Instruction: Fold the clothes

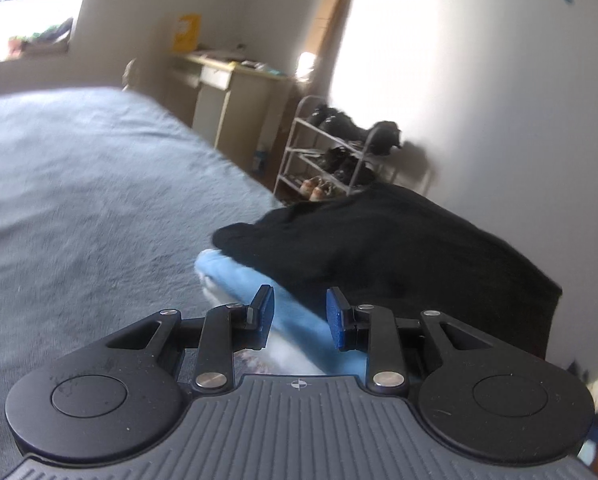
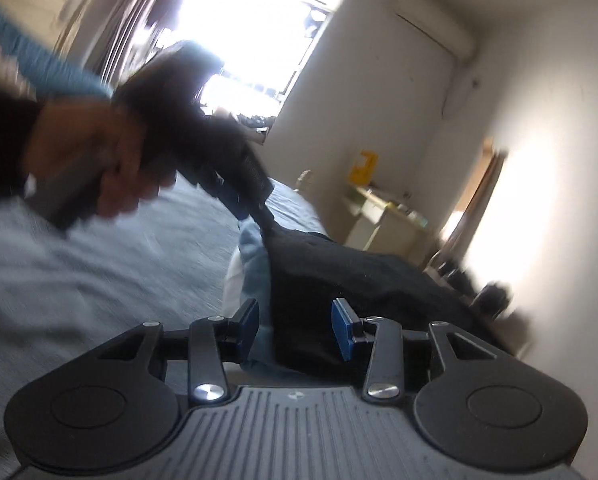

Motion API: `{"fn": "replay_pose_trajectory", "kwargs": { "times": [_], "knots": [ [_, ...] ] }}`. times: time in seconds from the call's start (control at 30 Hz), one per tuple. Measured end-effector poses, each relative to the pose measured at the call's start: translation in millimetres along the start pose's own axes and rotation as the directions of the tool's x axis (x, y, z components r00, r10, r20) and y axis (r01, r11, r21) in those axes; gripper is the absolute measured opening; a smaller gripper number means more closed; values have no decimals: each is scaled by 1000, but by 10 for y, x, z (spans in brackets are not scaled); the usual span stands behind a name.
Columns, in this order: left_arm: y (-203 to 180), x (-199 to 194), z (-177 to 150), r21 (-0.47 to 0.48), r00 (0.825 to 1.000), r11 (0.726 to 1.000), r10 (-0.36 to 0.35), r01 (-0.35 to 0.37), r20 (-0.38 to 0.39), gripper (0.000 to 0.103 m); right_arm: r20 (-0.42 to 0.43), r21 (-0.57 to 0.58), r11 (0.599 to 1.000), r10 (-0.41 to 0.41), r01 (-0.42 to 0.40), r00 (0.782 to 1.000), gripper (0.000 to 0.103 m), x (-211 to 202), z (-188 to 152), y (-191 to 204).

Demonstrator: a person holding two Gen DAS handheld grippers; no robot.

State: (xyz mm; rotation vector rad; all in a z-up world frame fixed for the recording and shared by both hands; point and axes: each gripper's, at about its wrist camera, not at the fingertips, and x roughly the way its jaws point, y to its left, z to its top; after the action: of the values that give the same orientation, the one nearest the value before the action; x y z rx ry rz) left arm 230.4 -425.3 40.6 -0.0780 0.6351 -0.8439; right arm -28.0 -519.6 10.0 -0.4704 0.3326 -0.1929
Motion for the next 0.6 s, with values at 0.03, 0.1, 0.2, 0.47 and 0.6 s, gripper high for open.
{"fn": "replay_pose_trajectory", "kwargs": {
  "times": [0.03,0.1,0.2,0.47,0.6],
  "knots": [
    [48,25,29,-35,1000,999,-5,5,-10,28,0,-34,999,-17,17,1000,41,6,-2,47],
    [145,75,86,-105,999,994,-17,13,-30,28,0,-82,996,-39,39,999,40,25,-28,126],
    [282,160,164,-208,997,978,-37,23,-64,28,10,-129,989,-74,75,997,39,25,-50,186],
    [431,356,222,-325,992,945,-73,37,-100,28,38,-193,973,-122,127,992,38,50,-66,277],
    [491,372,284,-355,993,933,-88,54,-82,28,57,-188,972,-132,140,990,38,39,-46,280]
  ]
}}
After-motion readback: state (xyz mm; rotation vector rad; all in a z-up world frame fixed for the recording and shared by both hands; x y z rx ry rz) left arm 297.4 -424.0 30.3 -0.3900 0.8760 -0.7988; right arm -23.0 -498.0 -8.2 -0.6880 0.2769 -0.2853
